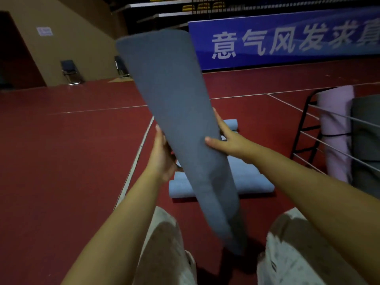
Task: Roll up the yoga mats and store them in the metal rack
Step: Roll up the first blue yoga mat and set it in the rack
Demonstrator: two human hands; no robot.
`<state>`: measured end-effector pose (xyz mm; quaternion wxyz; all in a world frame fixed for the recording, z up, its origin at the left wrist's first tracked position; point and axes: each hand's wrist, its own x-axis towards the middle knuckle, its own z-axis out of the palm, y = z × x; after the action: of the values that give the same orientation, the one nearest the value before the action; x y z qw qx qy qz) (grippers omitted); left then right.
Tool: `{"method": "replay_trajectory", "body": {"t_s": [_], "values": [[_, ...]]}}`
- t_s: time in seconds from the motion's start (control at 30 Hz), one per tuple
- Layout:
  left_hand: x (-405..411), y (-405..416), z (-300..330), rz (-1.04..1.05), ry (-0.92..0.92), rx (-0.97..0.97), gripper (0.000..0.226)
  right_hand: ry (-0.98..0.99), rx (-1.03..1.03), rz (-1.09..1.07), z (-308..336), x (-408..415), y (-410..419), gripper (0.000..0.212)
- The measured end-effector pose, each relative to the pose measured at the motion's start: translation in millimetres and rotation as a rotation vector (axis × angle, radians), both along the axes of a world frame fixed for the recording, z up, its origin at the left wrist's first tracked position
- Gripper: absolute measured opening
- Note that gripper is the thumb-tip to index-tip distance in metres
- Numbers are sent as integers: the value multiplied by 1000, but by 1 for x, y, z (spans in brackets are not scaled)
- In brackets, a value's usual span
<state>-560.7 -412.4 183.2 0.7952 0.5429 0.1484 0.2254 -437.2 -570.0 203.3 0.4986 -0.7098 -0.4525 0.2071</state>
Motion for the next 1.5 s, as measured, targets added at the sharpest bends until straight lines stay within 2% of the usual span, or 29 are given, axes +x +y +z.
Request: {"method": "replay_trajectory", "body": {"t_s": [0.13, 0.2, 0.23, 0.33, 0.4, 0.43, 0.57, 0.63, 0.7, 0.73, 0.8, 0.87, 0.9, 0.93, 0.97, 1.07, 1.2, 1.3, 1.43, 1.5], "values": [[11, -14, -20, -89, 180, 110, 77, 246, -31, -78, -35, 5, -24, 87], [15, -13, -29, -108, 155, 56, 79, 409, 35, -87, -37, 10, -27, 64], [17, -11, -31, -116, 129, 20, 79, 499, 98, -106, -33, 13, -26, 62], [18, -14, -30, -128, 104, 11, 75, 625, 203, -200, -12, 19, -23, 83], [18, -18, -23, -61, 127, 96, 67, 609, 184, -267, 1, 22, -22, 104], [20, -20, -18, 0, 118, 181, 58, 591, 172, -293, 6, 24, -22, 107], [27, -16, 12, 297, 54, 554, 12, 514, 141, -323, 17, 25, -31, 92], [25, -19, 28, 302, 41, 611, 15, 489, 129, -296, 19, 26, -37, 71], [18, -25, 43, 214, 39, 549, 6, 482, 159, -245, 21, 29, -42, 67], [15, -28, 49, 133, 49, 483, 9, 465, 187, -192, 24, 32, -45, 63], [11, -28, 59, -25, 98, 383, 57, 426, 221, -65, 33, 35, -52, 54], [8, -27, 70, -124, 145, 392, 94, 434, 213, -10, 44, 37, -58, 70], [9, -25, 74, -160, 166, 398, 99, 437, 203, -5, 49, 37, -61, 80], [8, -24, 78, -190, 187, 387, 98, 437, 194, -7, 54, 37, -63, 83], [9, -22, 81, -208, 204, 376, 94, 443, 191, -13, 59, 36, -65, 77], [8, -19, 90, -217, 260, 380, 87, 538, 215, -70, 73, 37, -68, 47], [7, -23, 105, -293, 222, 328, 58, 489, 197, -227, 85, 37, -60, 64], [9, -24, 117, -409, 183, 286, 65, 436, 209, -257, 91, 32, -58, 61], [22, -23, 124, -320, 243, 249, 76, 395, 228, -218, 98, 27, -58, 28], [29, -28, 129, -197, 226, 241, 63, 362, 258, -211, 97, 25, -56, 18]]}}
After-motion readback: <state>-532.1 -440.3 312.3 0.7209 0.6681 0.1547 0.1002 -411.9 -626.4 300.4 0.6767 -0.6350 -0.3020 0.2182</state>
